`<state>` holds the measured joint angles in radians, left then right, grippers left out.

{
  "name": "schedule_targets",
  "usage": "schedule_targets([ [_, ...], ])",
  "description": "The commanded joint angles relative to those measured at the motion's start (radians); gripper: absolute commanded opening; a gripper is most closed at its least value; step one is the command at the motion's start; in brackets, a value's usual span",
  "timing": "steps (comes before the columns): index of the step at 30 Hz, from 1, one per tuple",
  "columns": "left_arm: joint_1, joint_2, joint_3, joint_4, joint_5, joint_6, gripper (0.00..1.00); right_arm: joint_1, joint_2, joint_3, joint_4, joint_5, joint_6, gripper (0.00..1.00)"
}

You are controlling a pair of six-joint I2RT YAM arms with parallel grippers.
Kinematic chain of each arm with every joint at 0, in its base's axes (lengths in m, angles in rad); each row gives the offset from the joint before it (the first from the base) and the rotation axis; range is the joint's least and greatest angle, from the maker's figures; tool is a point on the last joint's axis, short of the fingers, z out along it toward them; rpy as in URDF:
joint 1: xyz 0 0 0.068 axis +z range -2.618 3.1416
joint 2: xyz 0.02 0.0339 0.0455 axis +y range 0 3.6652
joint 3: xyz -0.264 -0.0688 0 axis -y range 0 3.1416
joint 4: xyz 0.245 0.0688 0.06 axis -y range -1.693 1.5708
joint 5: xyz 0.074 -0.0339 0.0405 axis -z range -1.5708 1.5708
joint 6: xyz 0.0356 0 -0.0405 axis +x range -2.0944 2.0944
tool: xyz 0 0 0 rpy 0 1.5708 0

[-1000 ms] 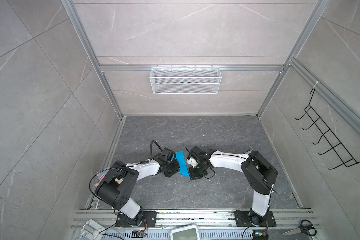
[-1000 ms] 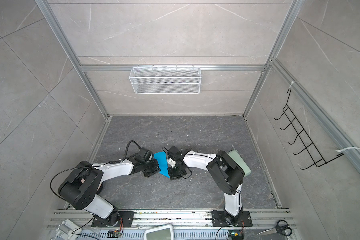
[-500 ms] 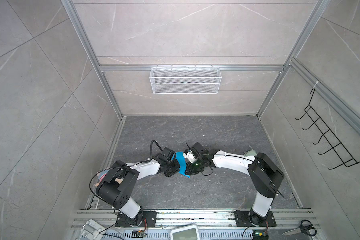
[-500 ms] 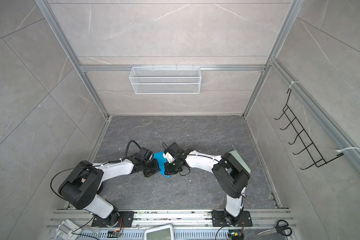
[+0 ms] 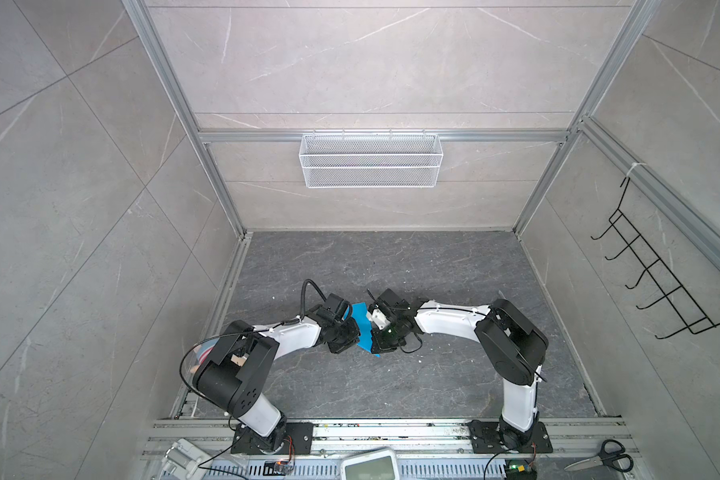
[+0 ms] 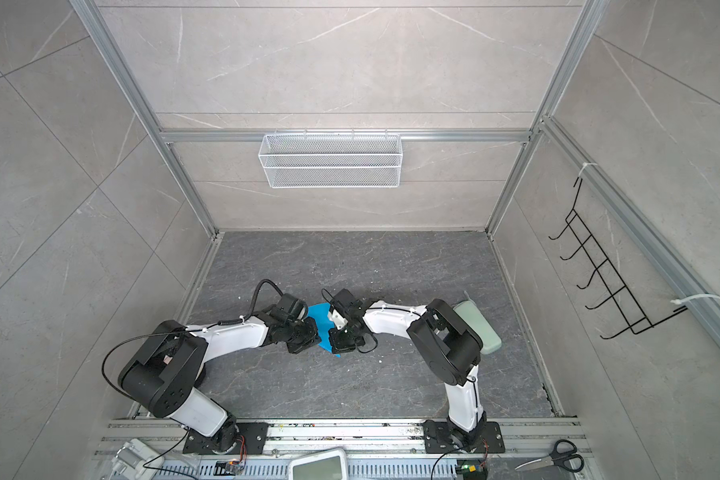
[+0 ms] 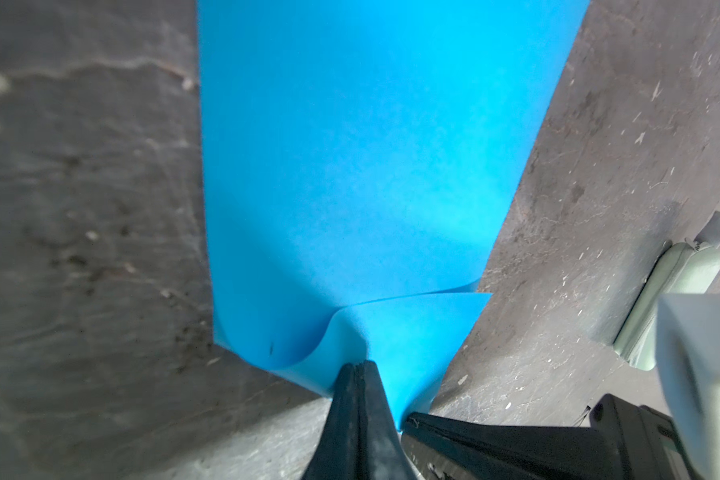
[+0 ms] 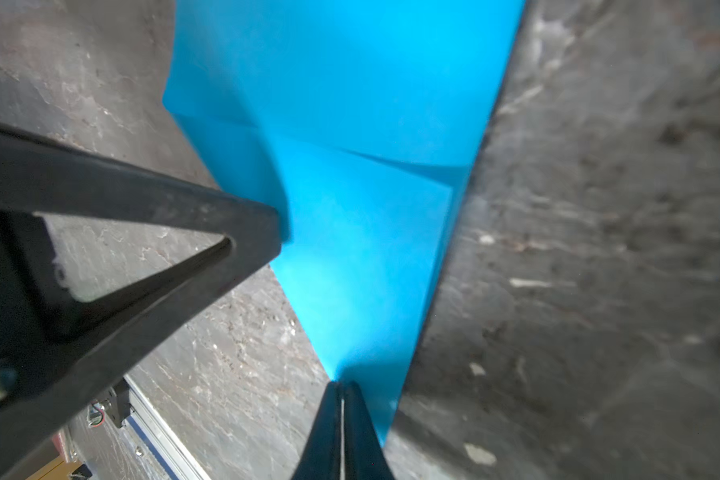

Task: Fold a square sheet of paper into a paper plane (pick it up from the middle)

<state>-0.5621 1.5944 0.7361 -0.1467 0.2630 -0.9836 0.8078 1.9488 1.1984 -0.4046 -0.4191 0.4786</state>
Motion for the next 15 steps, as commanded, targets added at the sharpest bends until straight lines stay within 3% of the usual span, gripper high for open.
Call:
schedule_targets([
  [1, 0.003, 0.027, 0.007, -0.085, -0.018, 0.045, 0.04, 0.004, 0.027, 0.016, -0.059, 0.045, -0.008, 0.10],
  [8, 0.003, 0.006, 0.077, -0.109, 0.009, 0.114, 0.11, 0.004, 0.043, 0.015, -0.081, 0.055, -0.003, 0.10],
  [15, 0.015, -0.017, 0.103, -0.167, -0.037, 0.144, 0.14, 0.003, 0.055, 0.011, -0.081, 0.048, 0.005, 0.09],
])
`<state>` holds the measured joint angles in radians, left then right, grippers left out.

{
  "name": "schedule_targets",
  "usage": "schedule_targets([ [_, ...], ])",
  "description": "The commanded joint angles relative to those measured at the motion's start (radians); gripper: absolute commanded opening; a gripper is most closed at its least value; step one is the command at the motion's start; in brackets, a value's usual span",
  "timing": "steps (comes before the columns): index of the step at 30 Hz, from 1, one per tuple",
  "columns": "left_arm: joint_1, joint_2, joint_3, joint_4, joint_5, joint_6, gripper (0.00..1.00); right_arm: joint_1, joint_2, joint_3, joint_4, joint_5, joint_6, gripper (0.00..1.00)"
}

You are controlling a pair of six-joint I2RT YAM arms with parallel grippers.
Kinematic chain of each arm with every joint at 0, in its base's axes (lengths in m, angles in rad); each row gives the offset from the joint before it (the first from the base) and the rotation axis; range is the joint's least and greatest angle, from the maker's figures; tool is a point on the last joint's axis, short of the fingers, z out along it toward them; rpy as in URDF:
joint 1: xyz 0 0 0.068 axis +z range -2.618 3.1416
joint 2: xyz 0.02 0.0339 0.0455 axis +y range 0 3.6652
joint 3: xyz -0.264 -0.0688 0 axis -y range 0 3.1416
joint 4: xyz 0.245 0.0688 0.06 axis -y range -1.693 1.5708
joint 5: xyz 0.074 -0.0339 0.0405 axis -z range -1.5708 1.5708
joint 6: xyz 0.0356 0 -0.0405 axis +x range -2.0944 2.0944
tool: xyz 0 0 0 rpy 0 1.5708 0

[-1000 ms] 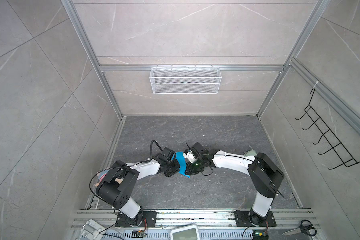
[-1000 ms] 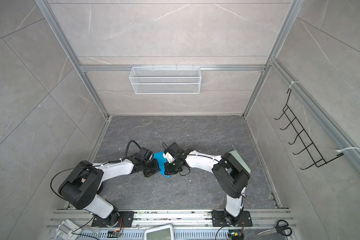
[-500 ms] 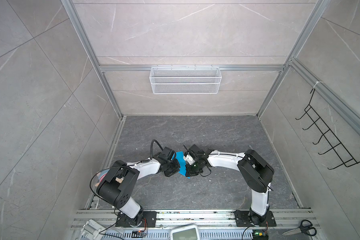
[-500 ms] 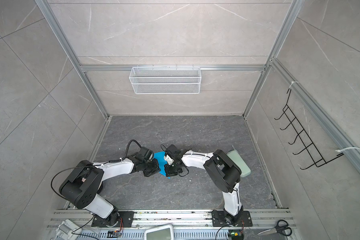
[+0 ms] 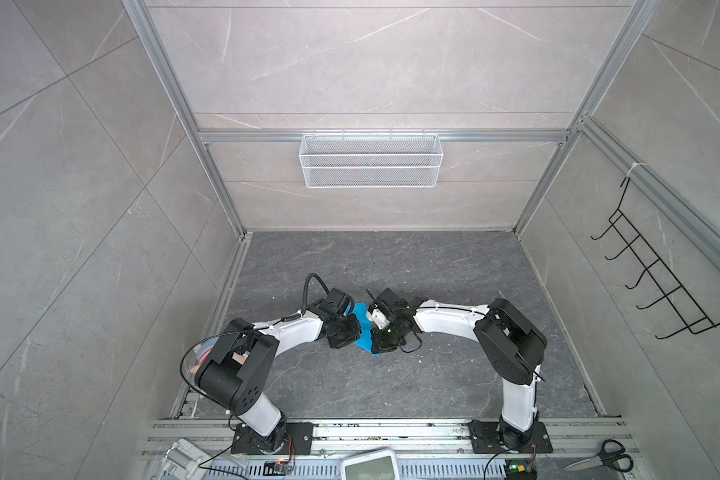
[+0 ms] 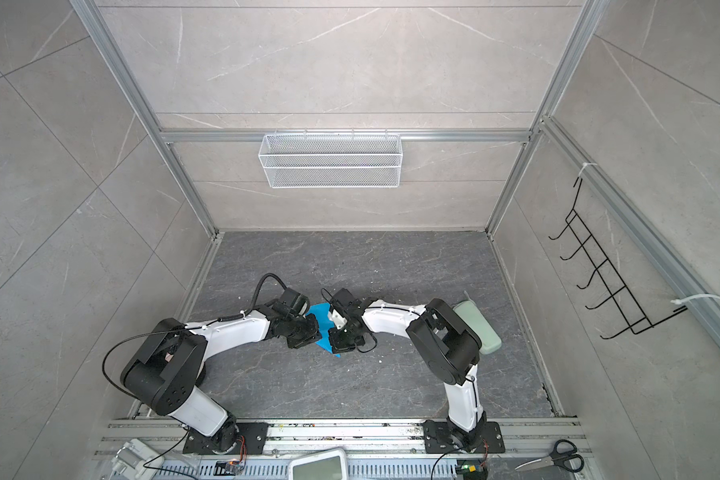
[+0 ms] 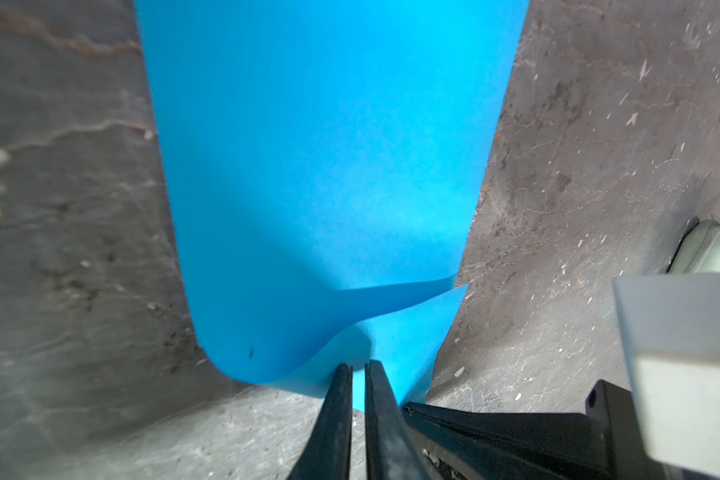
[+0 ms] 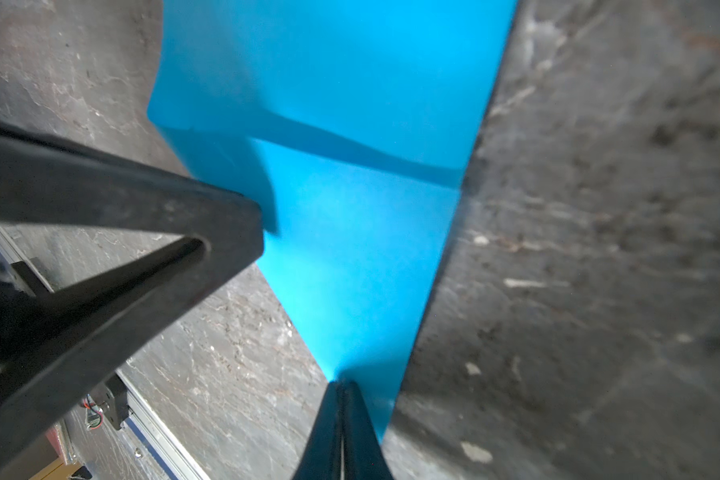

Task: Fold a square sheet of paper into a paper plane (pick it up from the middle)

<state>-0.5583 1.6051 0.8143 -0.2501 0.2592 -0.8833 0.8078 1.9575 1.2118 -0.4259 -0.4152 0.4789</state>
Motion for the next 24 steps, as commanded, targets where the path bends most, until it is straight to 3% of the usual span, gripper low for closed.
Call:
schedule_targets([
  [1, 0.014, -0.028, 0.025, -0.074, -0.042, 0.043, 0.14, 0.004, 0.046, -0.003, -0.058, 0.040, 0.003, 0.09],
  [24, 0.043, 0.016, 0.069, -0.124, -0.103, 0.046, 0.08, 0.003, 0.064, -0.003, -0.065, 0.036, 0.003, 0.09],
])
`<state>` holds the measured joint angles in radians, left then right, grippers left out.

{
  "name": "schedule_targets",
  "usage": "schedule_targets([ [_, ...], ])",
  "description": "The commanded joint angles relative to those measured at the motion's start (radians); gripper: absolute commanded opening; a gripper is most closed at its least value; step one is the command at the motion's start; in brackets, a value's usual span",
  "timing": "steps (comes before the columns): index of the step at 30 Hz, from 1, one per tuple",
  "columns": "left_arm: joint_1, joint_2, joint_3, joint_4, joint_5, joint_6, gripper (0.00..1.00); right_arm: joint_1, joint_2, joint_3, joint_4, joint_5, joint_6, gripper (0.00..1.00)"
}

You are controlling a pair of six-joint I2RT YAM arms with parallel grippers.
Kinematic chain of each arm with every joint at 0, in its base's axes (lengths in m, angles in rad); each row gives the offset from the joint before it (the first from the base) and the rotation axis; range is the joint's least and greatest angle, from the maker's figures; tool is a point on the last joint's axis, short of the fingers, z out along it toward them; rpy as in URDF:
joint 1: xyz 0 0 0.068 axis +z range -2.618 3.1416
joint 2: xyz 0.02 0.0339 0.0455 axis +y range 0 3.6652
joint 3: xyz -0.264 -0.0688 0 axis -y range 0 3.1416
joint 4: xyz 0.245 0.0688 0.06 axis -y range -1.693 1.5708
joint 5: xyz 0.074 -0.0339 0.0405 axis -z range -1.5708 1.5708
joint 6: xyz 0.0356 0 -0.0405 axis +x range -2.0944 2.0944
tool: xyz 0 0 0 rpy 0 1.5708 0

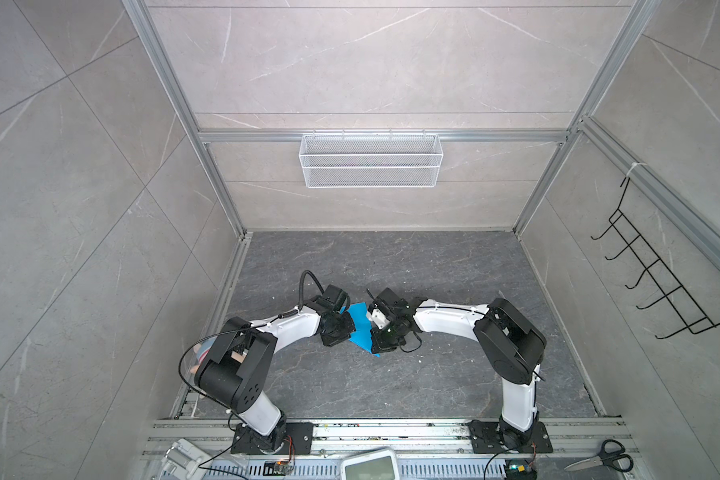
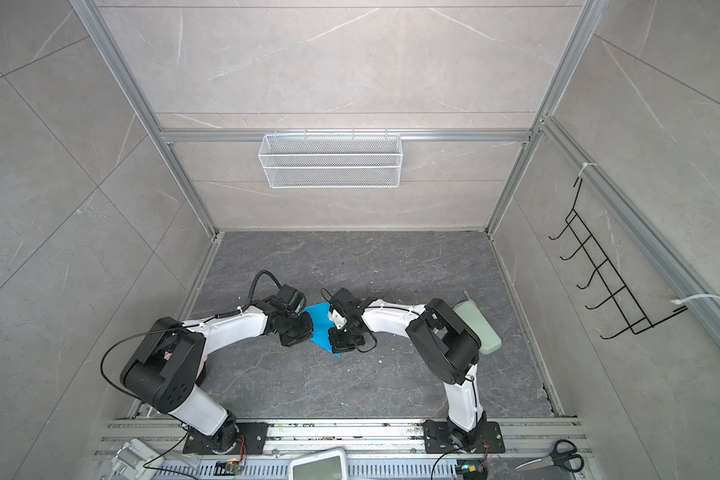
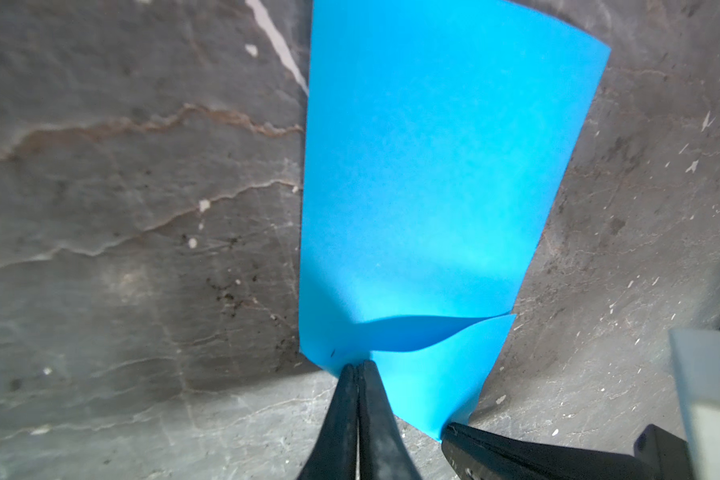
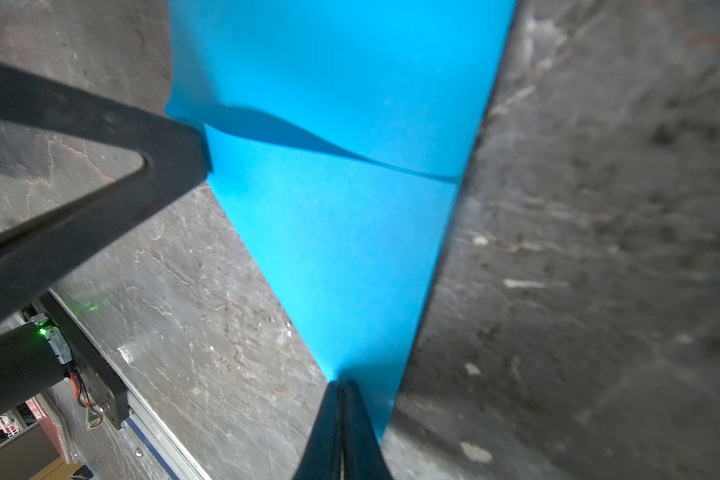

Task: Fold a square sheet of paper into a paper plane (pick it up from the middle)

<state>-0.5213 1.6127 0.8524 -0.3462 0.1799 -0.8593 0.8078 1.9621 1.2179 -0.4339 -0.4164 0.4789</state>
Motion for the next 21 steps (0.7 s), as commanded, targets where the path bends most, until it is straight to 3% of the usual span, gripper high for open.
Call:
schedule_targets([
  [1, 0.006, 0.008, 0.032, -0.031, -0.027, 0.022, 0.08, 0.004, 0.060, -0.011, -0.057, 0.036, 0.003, 0.09],
  [21, 0.010, 0.066, 0.074, -0.187, -0.173, 0.040, 0.05, 0.004, 0.060, -0.019, -0.060, 0.048, 0.013, 0.08],
])
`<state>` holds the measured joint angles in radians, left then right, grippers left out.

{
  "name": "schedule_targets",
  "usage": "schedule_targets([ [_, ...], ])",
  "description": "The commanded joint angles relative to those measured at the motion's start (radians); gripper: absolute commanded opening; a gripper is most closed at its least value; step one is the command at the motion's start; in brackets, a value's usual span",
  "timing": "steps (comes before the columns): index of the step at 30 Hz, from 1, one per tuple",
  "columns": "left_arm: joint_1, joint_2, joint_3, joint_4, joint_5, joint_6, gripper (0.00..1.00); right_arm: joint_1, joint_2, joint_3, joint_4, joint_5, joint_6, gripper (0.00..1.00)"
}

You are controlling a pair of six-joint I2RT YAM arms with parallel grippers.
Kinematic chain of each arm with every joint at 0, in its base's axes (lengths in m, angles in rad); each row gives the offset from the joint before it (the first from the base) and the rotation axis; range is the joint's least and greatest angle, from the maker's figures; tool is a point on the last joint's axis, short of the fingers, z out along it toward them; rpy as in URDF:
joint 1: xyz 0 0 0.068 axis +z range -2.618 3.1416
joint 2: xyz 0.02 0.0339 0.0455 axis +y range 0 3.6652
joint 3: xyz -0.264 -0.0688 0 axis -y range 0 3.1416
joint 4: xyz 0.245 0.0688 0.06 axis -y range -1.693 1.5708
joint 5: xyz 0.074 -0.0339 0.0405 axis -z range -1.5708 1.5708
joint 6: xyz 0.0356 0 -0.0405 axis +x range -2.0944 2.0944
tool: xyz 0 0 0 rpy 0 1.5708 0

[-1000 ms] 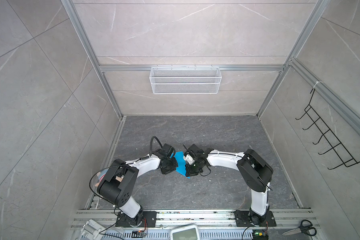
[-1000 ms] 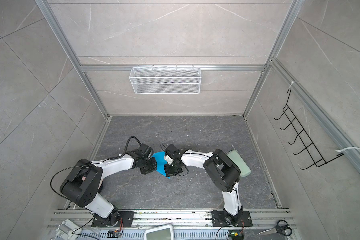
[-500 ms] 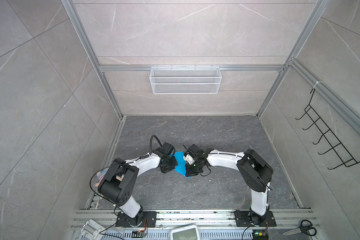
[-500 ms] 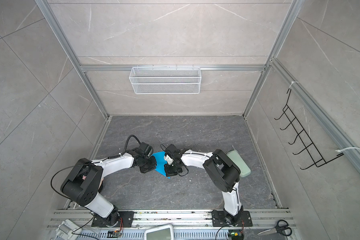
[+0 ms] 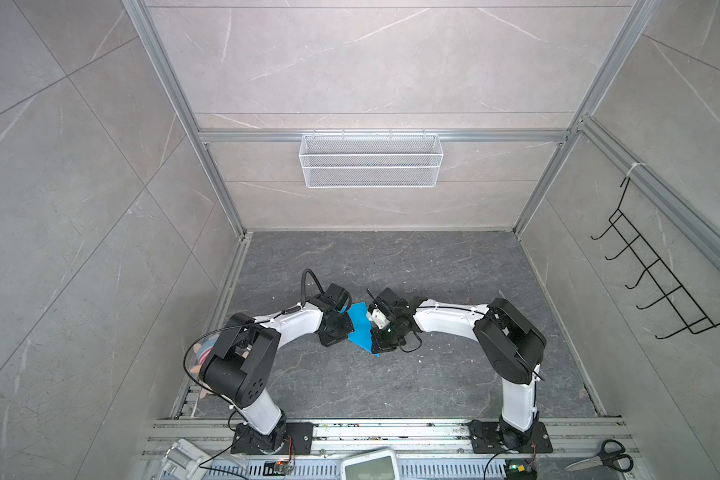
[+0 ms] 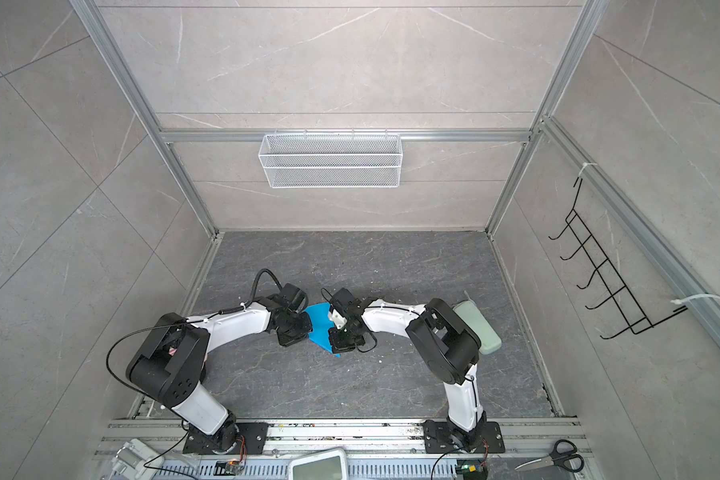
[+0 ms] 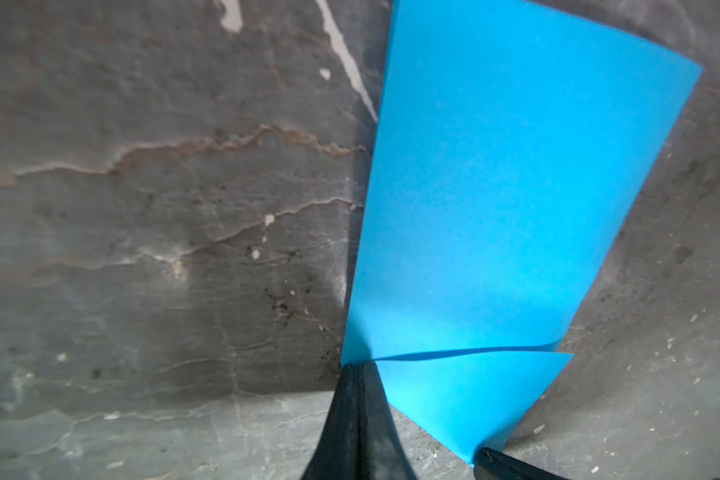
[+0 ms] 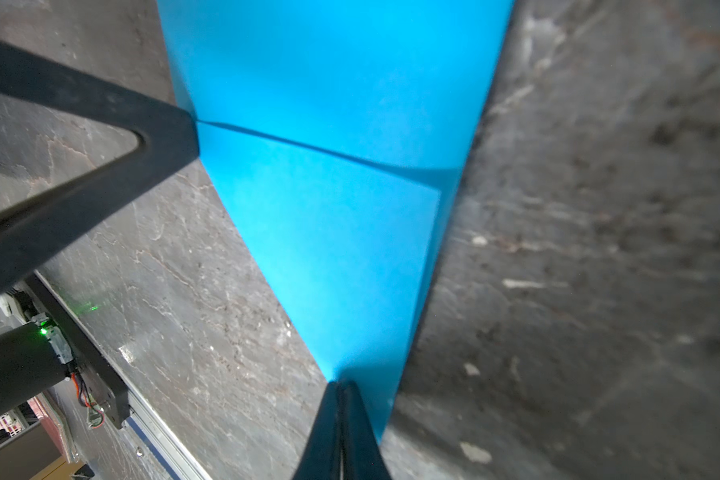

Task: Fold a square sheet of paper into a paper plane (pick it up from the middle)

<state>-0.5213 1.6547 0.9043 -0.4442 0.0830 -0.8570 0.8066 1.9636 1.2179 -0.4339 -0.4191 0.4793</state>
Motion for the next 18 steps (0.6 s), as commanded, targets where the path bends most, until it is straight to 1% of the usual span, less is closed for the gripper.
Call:
schedule_targets([
  [1, 0.013, 0.029, 0.037, -0.103, -0.082, 0.055, 0.05, 0.004, 0.057, -0.021, -0.056, 0.050, 0.015, 0.08],
  [5, 0.013, -0.003, 0.104, -0.150, -0.091, 0.128, 0.05, 0.004, 0.048, -0.042, -0.031, 0.049, 0.033, 0.08],
  [9, 0.002, -0.106, 0.102, -0.123, -0.027, 0.195, 0.07, 0.005, 0.046, -0.061, -0.006, 0.032, 0.050, 0.07],
  [11, -0.007, -0.154, 0.064, -0.082, 0.012, 0.203, 0.08, 0.004, 0.045, -0.068, 0.004, 0.025, 0.060, 0.07],
  [14, -0.018, -0.217, -0.032, 0.023, 0.082, 0.201, 0.08, 0.004, 0.043, -0.072, 0.006, 0.023, 0.068, 0.07],
  [18, -0.034, -0.220, -0.110, 0.143, 0.194, 0.180, 0.09, 0.004, 0.041, -0.077, 0.002, 0.022, 0.073, 0.07],
])
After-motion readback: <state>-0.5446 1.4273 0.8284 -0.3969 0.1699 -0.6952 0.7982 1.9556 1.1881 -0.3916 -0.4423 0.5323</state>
